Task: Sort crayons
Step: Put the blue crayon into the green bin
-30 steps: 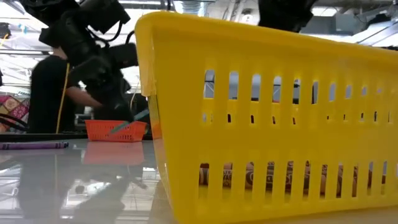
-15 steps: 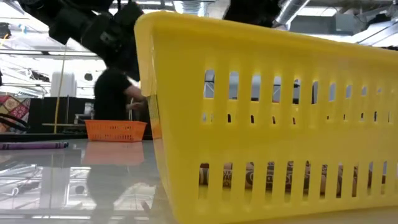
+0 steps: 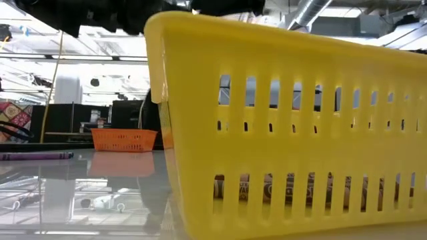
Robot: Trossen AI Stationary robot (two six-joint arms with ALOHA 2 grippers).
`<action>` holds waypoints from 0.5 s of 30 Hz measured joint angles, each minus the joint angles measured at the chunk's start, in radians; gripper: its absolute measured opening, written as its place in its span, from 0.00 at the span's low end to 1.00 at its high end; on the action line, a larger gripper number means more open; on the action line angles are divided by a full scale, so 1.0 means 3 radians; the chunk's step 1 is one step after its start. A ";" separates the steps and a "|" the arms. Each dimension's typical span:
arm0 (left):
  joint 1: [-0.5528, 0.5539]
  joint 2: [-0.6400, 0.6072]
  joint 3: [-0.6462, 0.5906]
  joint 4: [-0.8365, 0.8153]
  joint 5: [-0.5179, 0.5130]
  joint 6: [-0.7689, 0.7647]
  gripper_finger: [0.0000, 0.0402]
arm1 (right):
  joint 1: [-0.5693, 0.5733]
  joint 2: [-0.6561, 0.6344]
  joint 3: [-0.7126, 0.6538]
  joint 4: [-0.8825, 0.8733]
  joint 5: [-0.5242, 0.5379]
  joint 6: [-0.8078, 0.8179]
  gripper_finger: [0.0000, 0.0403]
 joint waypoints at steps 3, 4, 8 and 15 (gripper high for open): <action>-0.0037 -0.0001 0.0000 0.0133 0.0018 0.0005 0.00 | 0.0002 0.0000 0.0000 0.0146 -0.0005 -0.0155 0.35; -0.0046 -0.0001 0.0000 0.0160 0.0018 0.0012 0.00 | 0.0009 0.0000 0.0000 0.0192 -0.0005 -0.0205 0.35; -0.0056 -0.0003 0.0000 0.0180 0.0019 0.0034 0.00 | 0.0046 0.0000 0.0000 0.0418 -0.0004 -0.0408 0.35; -0.0101 -0.0003 0.0000 0.0362 0.0040 0.0121 0.00 | 0.0083 0.0000 0.0000 0.0679 -0.0005 -0.0619 0.31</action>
